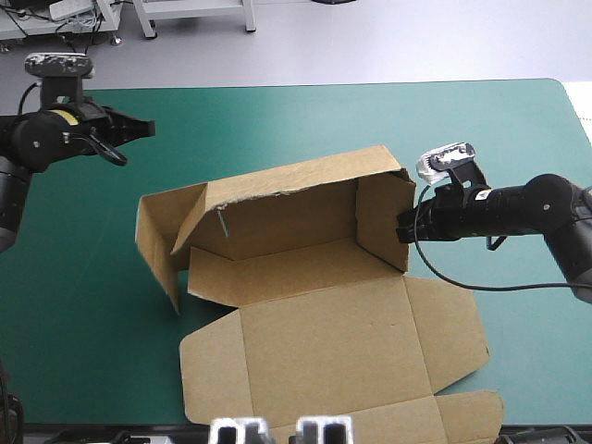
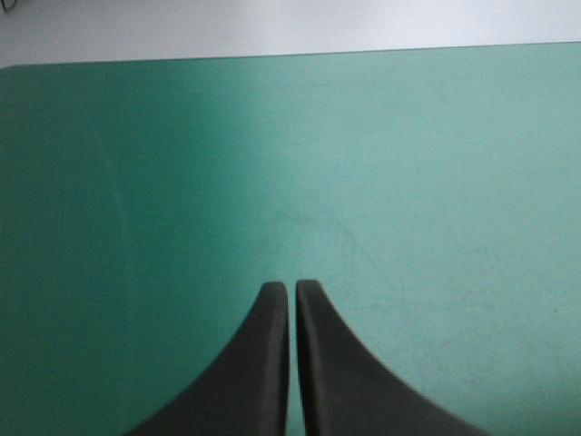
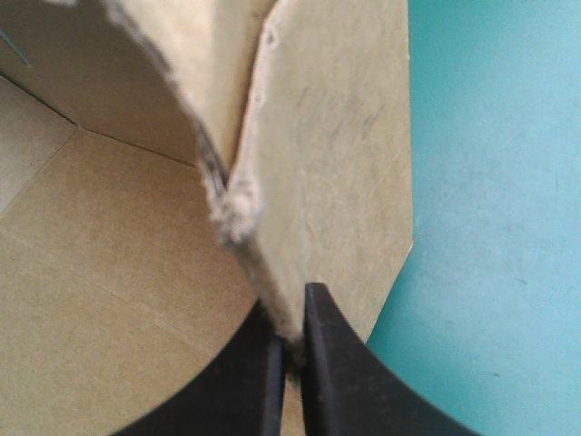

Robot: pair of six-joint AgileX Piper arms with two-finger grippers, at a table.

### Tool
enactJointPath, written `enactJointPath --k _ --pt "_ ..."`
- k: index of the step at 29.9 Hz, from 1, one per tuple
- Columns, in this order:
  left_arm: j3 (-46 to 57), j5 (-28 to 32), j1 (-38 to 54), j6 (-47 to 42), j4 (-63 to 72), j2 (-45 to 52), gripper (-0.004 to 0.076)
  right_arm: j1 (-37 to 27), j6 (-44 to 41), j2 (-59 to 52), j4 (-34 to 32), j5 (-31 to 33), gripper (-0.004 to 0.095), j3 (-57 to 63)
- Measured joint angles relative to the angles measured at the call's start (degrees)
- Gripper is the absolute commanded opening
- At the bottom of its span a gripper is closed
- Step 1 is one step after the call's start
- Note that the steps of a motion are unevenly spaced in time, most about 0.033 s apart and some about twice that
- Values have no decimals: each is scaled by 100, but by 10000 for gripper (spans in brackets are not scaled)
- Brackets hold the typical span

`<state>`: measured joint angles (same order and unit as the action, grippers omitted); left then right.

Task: Fold the box

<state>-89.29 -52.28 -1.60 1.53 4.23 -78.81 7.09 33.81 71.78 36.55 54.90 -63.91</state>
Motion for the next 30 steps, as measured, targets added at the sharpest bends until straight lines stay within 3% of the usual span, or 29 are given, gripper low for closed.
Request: enactJointPath --k 4,9,13,17,22,24,30 --pt "0 -396 675 619 781 0 13 0 -516 30 -439 70 -4 -59" --pt "-3 -841 896 989 1202 0 13 0 -680 552 -728 -104 -4 -116" --pt "-3 -1063 896 1284 1549 0 13 0 -457 1160 -508 -828 13 -279" --pt "-3 -1146 896 1390 1681 0 13 0 -90 1702 -269 -1924 121 -334" --pt "-3 -1164 896 1394 1686 0 13 1 171 1891 -379 -2511 346 -296" --pt "-3 -1168 896 1400 1686 0 13 1 235 1918 -478 -2567 395 -327" --pt "-3 -1175 900 1500 1686 -42 13 1 295 1910 -684 -2050 405 -915"
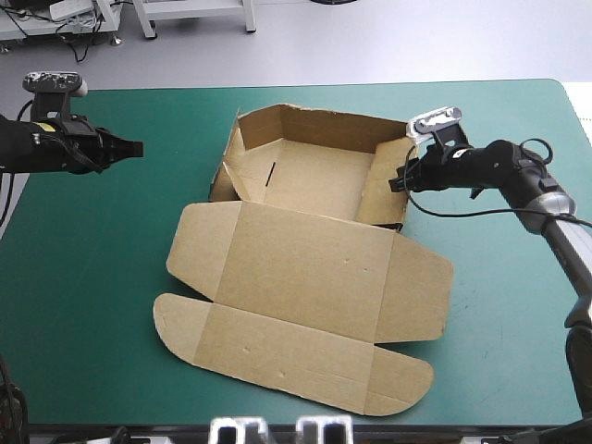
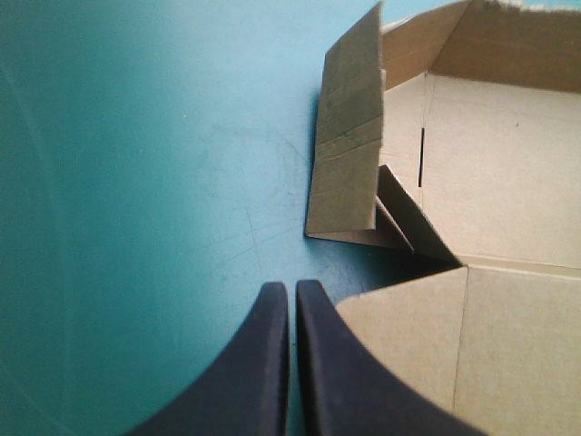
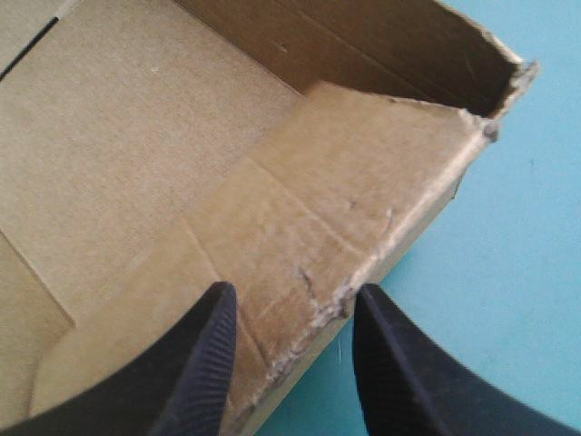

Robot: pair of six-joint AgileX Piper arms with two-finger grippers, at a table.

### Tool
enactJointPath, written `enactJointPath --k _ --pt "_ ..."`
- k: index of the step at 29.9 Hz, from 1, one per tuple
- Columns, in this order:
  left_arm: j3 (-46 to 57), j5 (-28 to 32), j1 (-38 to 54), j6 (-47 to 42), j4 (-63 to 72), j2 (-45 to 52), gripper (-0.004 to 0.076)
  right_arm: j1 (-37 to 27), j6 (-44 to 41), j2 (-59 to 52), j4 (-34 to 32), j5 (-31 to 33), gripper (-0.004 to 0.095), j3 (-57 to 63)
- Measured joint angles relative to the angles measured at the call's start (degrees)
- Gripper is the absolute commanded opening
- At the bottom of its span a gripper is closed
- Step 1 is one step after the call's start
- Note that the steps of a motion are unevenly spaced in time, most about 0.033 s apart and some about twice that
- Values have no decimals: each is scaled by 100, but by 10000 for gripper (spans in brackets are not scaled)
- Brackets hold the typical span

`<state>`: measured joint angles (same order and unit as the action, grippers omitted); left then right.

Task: Fold the box

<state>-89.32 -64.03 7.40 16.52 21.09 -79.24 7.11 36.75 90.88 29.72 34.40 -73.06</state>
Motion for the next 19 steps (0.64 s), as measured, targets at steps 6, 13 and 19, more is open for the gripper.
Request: enactJointPath --k 6,13,19 --pt "0 -33 2 44 0 -74 13 0 12 -455 -18 620 404 -723" --pt "0 -76 2 44 -10 -82 13 0 -4 -1251 75 1059 377 -1044" --pt "0 -81 2 44 -16 -82 12 0 -179 -1761 567 987 332 -1081"
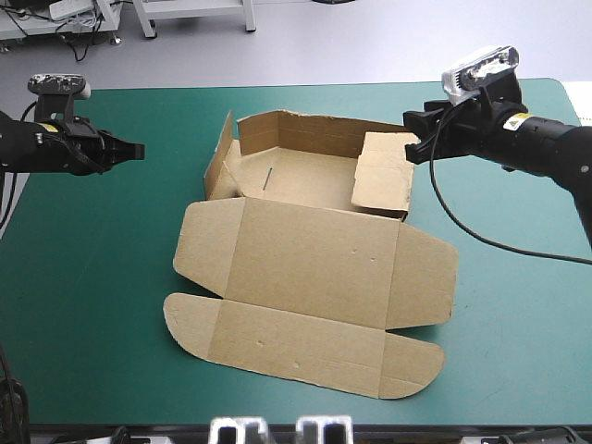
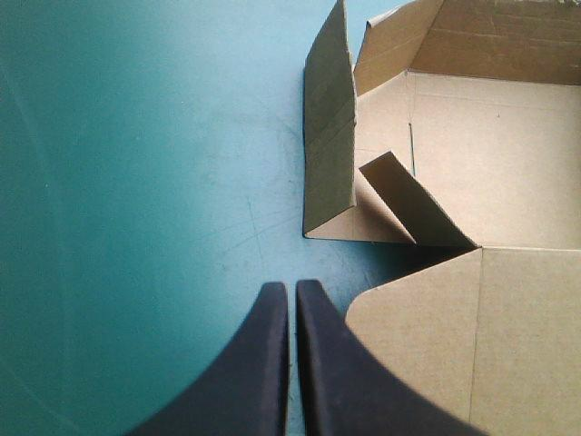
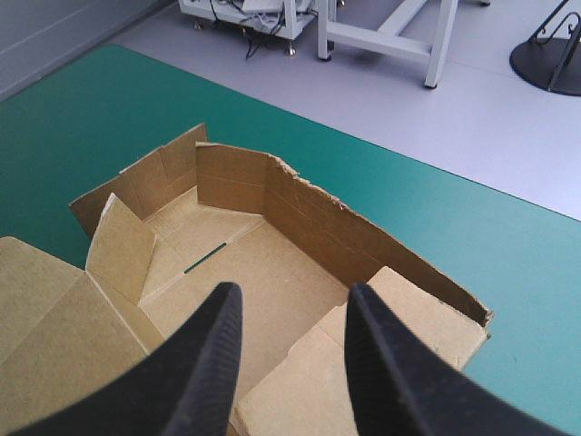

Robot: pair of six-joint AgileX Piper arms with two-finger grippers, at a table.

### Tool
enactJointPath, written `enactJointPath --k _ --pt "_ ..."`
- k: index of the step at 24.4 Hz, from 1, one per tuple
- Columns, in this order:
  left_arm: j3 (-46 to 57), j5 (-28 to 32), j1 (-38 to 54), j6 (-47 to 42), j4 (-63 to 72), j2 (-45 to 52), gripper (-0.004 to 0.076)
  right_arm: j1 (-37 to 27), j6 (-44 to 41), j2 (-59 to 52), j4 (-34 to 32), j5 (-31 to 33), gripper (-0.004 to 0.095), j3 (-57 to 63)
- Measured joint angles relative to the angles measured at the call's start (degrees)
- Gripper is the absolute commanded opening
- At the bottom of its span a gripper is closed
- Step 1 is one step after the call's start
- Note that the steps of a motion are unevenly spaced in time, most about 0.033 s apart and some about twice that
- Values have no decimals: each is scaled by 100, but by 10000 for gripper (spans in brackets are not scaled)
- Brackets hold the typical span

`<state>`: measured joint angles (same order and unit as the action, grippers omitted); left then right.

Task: Fold the box

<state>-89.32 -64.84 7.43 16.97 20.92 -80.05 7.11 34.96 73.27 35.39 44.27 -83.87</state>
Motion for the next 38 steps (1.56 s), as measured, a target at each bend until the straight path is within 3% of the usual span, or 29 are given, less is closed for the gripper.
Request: enactJointPath --k 6,11,13,17,24,28,31,38 --pt "0 -54 0 0 0 0 12 0 -710 284 -615 -7 338 0" --pt "0 -129 0 13 0 0 12 0 -1567 1193 -1572 169 337 0" --pt "0 -129 0 51 0 0 12 0 -1788 1659 -1634 193 337 0" --pt "0 -157 0 116 0 0 12 0 -1979 2462 -1652 187 337 0" --pt "0 -171 0 146 0 0 12 0 -2168 2906 -1516 -70 330 0" --pt "0 -175 0 146 0 0 11 0 -2355 3351 -1092 -90 184 0" --pt "0 -170 0 146 6 0 5 -6 -2347 3479 -852 -90 -26 -33" --pt "0 70 0 153 13 -28 0 7 -2000 3573 -332 -85 -17 -119"
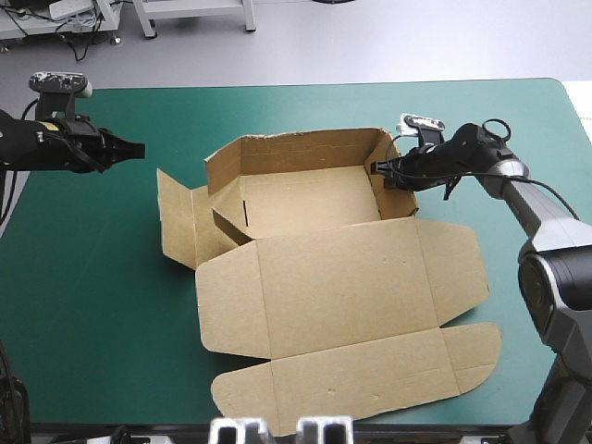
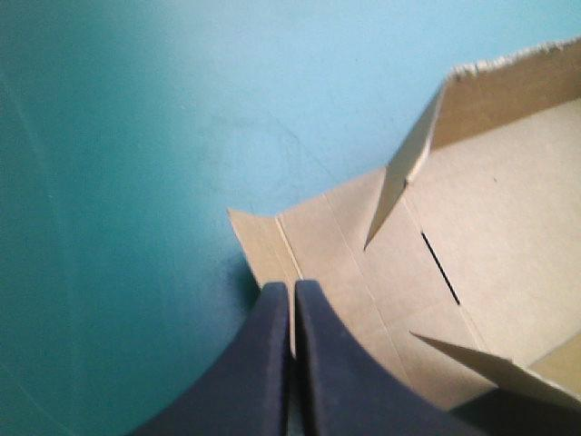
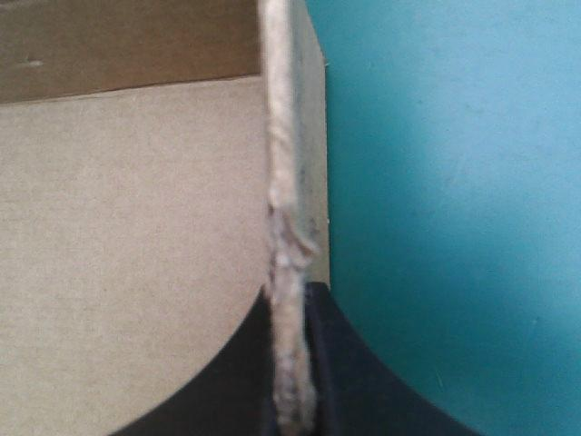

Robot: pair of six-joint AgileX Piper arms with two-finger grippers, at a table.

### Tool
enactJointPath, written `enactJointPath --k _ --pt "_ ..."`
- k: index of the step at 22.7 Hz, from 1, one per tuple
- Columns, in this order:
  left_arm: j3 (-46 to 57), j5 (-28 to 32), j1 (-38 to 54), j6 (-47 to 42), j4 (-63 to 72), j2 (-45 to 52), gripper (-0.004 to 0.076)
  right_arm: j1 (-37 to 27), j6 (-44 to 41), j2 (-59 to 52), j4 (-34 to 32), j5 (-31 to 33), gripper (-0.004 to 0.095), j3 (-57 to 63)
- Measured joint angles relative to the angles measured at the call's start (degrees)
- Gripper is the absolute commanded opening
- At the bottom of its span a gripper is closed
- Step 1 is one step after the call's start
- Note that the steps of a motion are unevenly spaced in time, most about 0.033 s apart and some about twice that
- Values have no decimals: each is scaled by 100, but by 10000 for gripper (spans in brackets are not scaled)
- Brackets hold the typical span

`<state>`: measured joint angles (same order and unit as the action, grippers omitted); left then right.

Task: Fold the box

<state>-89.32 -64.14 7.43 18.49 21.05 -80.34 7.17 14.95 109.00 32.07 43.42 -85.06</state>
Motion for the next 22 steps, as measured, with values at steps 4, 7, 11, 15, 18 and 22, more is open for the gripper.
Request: enactJointPath --k 4,7,11,15,18,22 --pt "0 510 58 -268 6 -132 -1 0 130 -103 134 88 -17 -234" --pt "0 873 241 -394 222 -256 -1 -28 157 -365 159 250 -17 -538" --pt "0 1010 1171 -378 1712 -571 -1 -440 209 -983 320 862 -19 -968" --pt "0 507 2025 241 3245 -972 -1 -1008 507 -1648 453 1299 -19 -976" --pt "0 -159 2025 855 4101 -1201 -1 -1104 781 -2249 627 1410 -19 -976" --pt "0 -542 1791 1484 4964 -1311 -1 -1104 965 -2676 1052 1382 -19 -1057"
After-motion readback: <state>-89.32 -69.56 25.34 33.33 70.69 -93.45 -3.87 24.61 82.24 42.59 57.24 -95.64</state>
